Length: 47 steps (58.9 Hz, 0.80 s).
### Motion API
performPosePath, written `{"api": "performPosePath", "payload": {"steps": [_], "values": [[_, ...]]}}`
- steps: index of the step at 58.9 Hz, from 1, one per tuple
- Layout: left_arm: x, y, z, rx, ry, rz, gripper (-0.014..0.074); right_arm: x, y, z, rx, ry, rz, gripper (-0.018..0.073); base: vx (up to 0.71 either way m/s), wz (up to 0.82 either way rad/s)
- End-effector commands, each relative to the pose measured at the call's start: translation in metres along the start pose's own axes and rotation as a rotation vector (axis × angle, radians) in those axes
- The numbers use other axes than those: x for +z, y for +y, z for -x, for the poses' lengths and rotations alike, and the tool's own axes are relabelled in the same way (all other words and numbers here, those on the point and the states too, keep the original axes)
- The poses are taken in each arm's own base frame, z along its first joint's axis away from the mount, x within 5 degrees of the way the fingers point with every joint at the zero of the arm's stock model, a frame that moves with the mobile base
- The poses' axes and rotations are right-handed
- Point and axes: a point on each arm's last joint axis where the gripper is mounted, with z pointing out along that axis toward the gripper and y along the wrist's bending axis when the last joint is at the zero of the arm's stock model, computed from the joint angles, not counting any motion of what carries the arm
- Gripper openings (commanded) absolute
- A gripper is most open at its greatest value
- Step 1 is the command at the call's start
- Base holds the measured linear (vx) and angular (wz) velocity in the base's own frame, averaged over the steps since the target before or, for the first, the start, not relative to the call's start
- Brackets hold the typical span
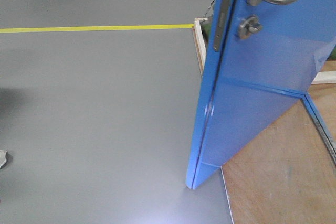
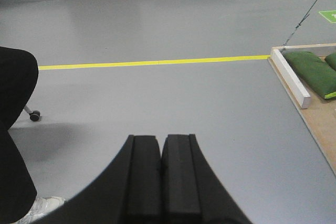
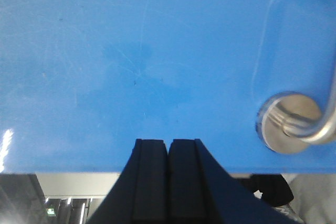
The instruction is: Move to blue door and open it
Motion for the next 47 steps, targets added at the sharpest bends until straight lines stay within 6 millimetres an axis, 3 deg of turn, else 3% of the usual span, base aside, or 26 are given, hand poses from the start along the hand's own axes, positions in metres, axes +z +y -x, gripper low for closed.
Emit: {"api": "performPosePath", "payload": {"steps": [1, 47], "values": [[-0.0008, 0.0002, 0.0064, -0.003, -0.089, 0.003, 0.007, -0.0081, 0.0168, -0.0016, -0.012, -0.013, 0.064, 0.0002, 0.0, 0.0], [-0.0008, 0.0002, 0.0064, -0.003, -0.089, 0.003, 0.007, -0.0081, 0.0168, -0.0016, -0.012, -0.013, 0.064, 0.0002, 0.0, 0.02]]}}
